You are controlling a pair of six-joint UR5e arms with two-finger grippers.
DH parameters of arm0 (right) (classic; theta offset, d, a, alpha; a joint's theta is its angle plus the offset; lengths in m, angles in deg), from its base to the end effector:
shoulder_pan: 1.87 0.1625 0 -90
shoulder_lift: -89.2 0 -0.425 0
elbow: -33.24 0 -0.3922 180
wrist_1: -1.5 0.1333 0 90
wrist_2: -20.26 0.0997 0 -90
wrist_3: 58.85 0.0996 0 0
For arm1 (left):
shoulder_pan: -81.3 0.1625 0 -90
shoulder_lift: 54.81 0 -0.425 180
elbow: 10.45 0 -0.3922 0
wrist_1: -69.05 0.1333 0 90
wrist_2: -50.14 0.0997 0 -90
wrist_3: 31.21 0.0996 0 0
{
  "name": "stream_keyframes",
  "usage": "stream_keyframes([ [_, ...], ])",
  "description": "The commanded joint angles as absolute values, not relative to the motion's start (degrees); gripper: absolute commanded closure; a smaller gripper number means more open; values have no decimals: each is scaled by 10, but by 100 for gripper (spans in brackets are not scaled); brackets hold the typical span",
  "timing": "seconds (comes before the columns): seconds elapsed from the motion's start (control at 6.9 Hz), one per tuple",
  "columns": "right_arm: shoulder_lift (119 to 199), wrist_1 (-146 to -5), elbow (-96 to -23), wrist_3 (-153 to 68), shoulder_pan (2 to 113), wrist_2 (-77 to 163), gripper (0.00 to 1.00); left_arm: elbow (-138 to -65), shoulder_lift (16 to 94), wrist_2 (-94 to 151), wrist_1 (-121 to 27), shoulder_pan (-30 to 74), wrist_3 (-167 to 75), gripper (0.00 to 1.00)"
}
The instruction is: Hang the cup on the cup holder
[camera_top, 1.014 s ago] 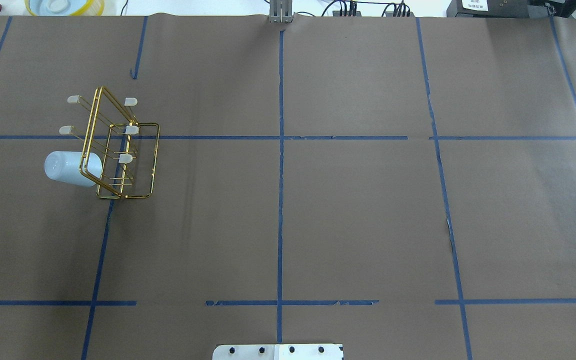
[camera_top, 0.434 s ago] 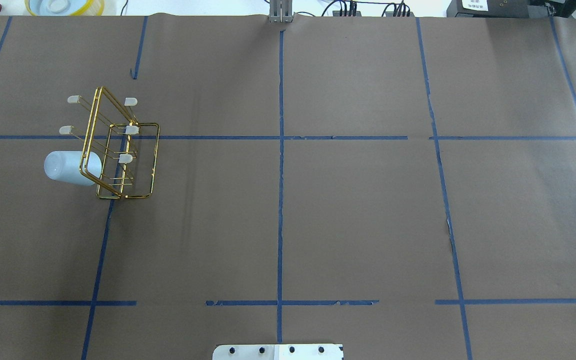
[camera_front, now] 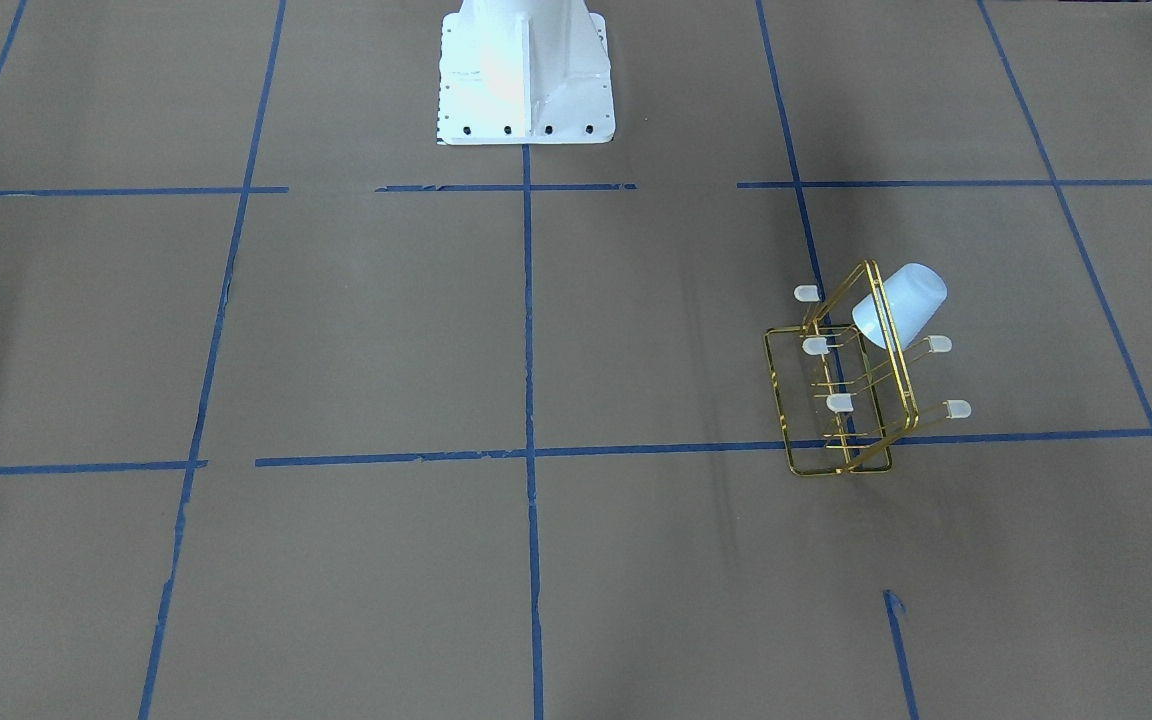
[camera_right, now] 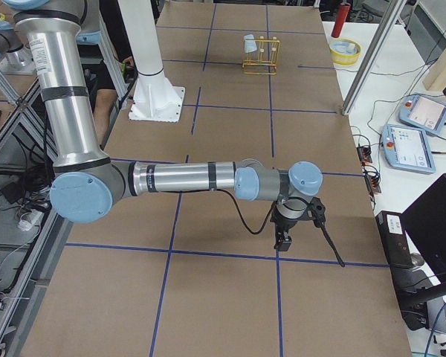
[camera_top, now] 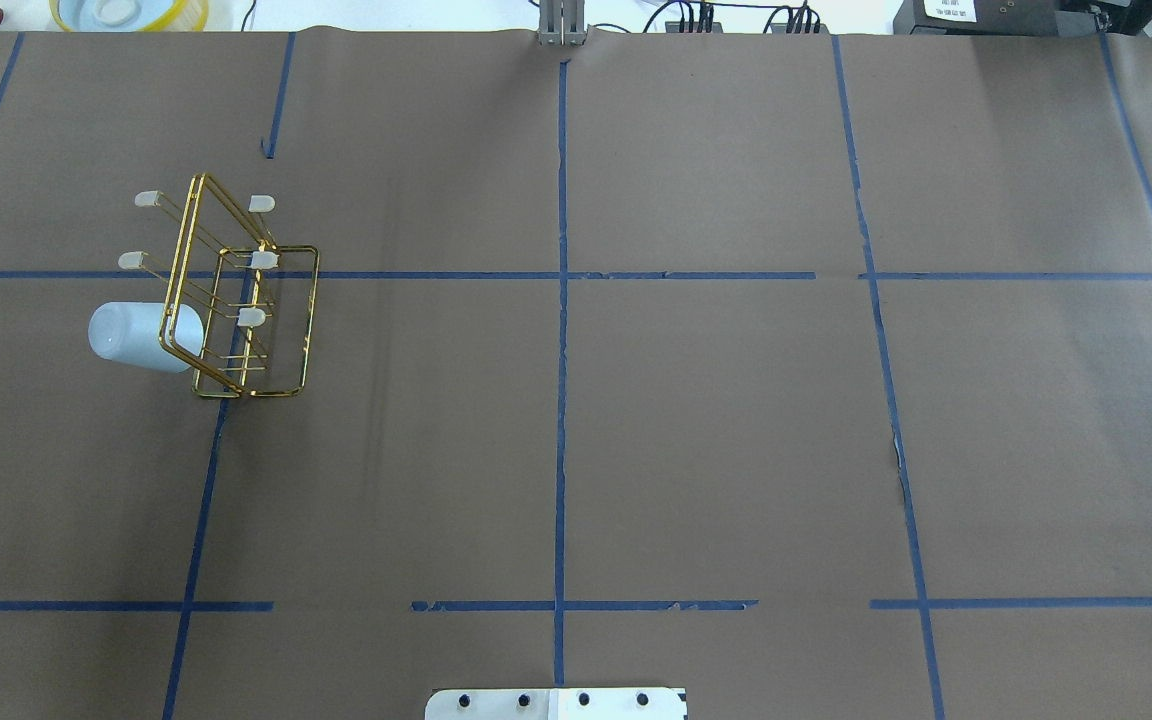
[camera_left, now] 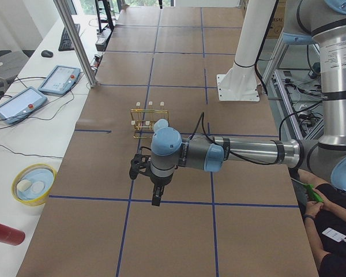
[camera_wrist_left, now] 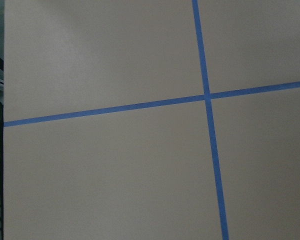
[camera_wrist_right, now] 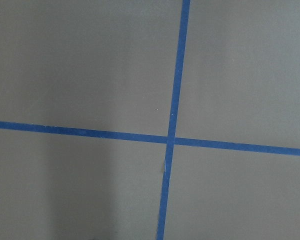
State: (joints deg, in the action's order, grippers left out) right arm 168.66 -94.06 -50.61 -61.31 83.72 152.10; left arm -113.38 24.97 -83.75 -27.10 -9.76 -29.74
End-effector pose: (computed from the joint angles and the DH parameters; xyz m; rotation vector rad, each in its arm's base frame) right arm 0.0231 -0.5704 0.6265 -0.0319 -0.7301 -0.1071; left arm -0.0721 -0.4247 0.6178 0.1638 0.7611 0.0660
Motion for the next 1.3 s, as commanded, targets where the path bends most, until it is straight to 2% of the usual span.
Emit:
stream_keyframes([
  [0.0,1687,-941,-506,-613,837,1521,0,-1130,246,-886,-266,-77,-250,0],
  [1.16,1687,-940,-506,-613,837,1521,0,-1136,241,-871,-222,-84,-247,0],
])
